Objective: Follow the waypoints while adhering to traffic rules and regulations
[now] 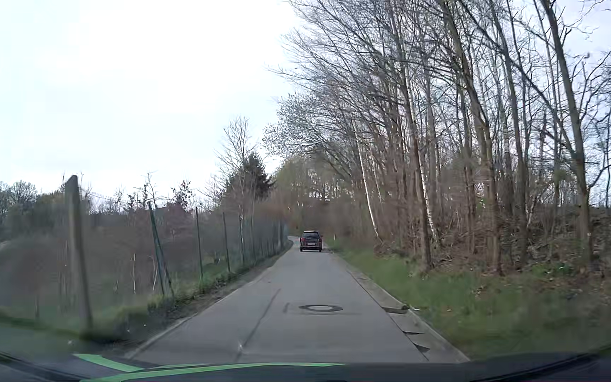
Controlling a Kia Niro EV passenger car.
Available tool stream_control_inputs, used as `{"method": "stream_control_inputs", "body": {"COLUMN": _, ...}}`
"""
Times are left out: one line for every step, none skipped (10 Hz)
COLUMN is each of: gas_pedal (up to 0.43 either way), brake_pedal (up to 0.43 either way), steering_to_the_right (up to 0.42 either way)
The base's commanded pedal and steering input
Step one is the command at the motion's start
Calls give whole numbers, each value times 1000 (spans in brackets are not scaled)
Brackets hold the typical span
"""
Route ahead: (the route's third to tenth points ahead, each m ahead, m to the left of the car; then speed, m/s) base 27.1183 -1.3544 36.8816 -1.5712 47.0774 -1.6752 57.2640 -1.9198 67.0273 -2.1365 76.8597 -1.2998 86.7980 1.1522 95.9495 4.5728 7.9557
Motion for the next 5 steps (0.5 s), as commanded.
{"method": "stream_control_inputs", "body": {"gas_pedal": 449, "brake_pedal": 0, "steering_to_the_right": 2}}
{"method": "stream_control_inputs", "body": {"gas_pedal": 441, "brake_pedal": 0, "steering_to_the_right": 3}}
{"method": "stream_control_inputs", "body": {"gas_pedal": 421, "brake_pedal": 0, "steering_to_the_right": 3}}
{"method": "stream_control_inputs", "body": {"gas_pedal": 409, "brake_pedal": 0, "steering_to_the_right": 3}}
{"method": "stream_control_inputs", "body": {"gas_pedal": 398, "brake_pedal": 0, "steering_to_the_right": 4}}
